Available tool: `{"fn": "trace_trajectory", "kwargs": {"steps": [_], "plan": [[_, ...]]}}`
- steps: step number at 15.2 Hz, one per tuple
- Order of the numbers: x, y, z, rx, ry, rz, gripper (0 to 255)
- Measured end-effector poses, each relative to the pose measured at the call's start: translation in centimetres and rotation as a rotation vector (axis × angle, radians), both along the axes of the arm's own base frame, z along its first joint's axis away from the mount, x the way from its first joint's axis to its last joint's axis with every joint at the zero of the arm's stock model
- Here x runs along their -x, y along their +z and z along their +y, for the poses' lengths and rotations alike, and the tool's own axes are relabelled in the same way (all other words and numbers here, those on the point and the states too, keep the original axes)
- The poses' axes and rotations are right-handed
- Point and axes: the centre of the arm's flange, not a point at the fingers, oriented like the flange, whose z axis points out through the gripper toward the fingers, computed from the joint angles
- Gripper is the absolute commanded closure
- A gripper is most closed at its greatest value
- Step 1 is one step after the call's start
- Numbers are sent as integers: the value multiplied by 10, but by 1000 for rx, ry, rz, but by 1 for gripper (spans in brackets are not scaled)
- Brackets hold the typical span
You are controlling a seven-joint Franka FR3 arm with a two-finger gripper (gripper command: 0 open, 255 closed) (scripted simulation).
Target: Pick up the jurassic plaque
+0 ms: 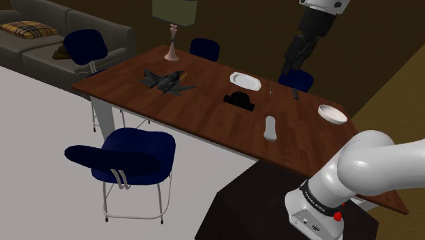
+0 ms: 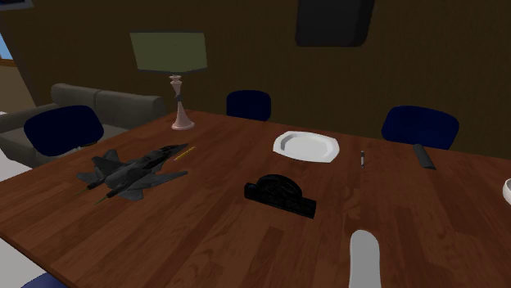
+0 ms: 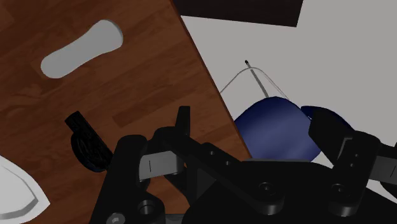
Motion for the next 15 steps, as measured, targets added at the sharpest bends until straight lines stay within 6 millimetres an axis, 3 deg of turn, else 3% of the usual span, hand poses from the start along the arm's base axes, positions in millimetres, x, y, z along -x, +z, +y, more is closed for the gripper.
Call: {"fn": "trace_trajectory", "kwargs": {"steps": [3,15], "plan": [[-7,-11,-12,-4,14,-4,0],[-62,-107,-119,-42,163,-59,0]]}}
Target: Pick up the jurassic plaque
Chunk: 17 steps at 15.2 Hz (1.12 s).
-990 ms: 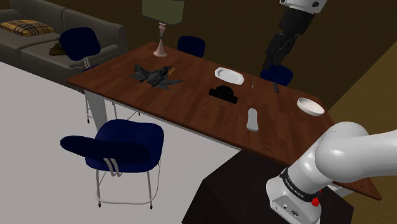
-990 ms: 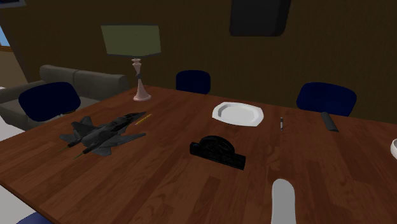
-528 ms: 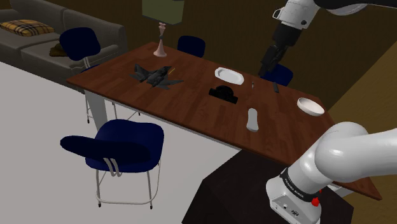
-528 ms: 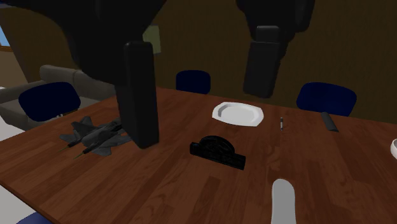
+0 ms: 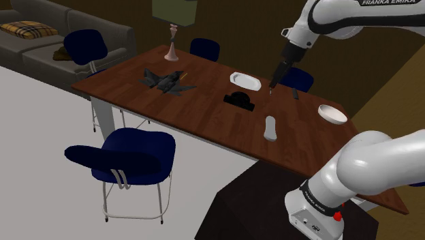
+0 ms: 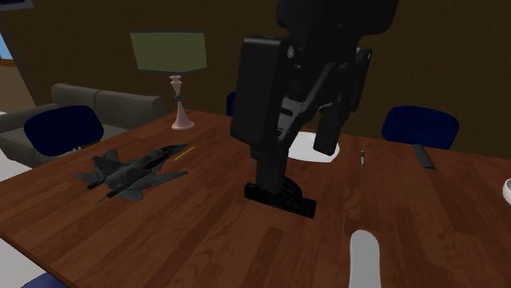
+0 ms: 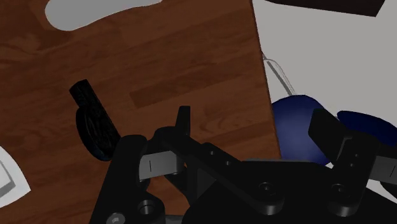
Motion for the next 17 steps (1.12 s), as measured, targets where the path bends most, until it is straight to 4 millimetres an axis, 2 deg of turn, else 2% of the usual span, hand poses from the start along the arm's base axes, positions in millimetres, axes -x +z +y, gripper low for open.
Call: {"fn": "trace_trajectory", "kwargs": {"steps": [11,17], "plan": [[-72,-90,-92,-35,140,-51,0],[-120,-139,-130,-53,216,-79,0]]}}
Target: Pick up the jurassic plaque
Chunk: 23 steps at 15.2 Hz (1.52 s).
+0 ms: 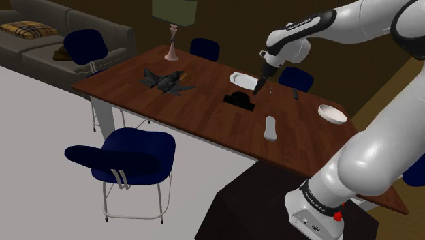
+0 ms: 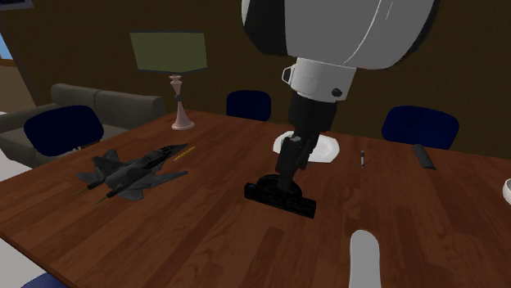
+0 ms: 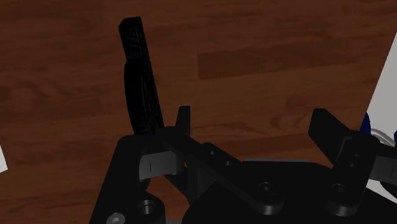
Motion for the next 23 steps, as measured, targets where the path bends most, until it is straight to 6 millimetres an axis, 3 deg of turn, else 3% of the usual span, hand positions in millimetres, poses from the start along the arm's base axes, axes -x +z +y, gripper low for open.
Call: {"fn": "trace_trajectory", "kwargs": {"steps": [10,17,18,23], "plan": [[-82,-75,-58,-28,120,-43,0],[-84,-115,-60,-30,126,-46,0],[-85,-116,-60,-30,126,-46,255],[-85,-117,-60,-30,126,-46,255]]}}
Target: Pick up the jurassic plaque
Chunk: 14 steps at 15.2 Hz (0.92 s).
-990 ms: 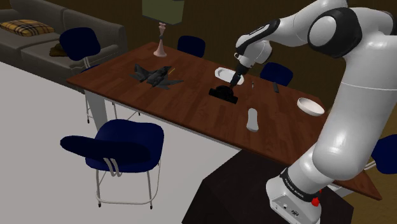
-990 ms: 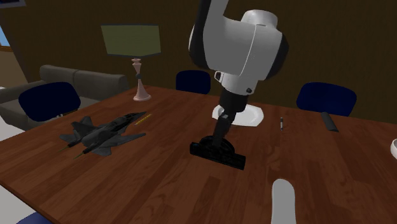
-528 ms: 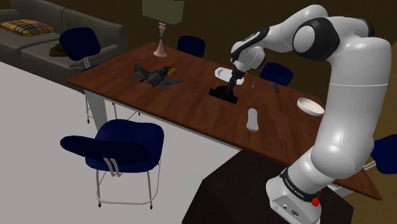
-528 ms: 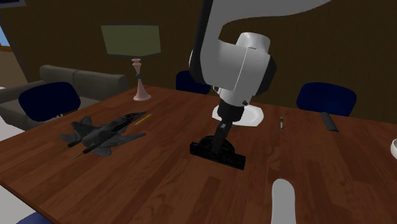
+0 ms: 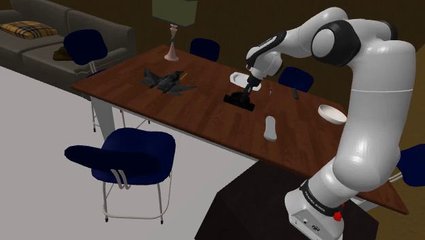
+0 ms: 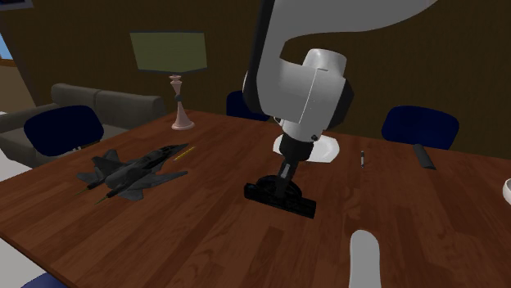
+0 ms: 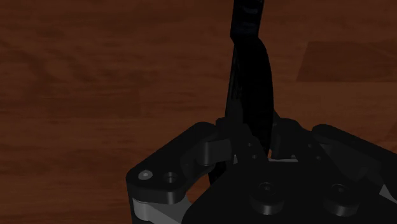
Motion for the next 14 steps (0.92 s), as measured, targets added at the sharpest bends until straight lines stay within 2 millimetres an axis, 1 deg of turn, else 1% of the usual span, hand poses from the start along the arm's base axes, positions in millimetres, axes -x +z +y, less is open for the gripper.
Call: {"fn": "trace_trajectory", "kwargs": {"steps": [6,14], "plan": [[0,2,0,0,0,0,255],[0,41,0,0,0,0,255]]}}
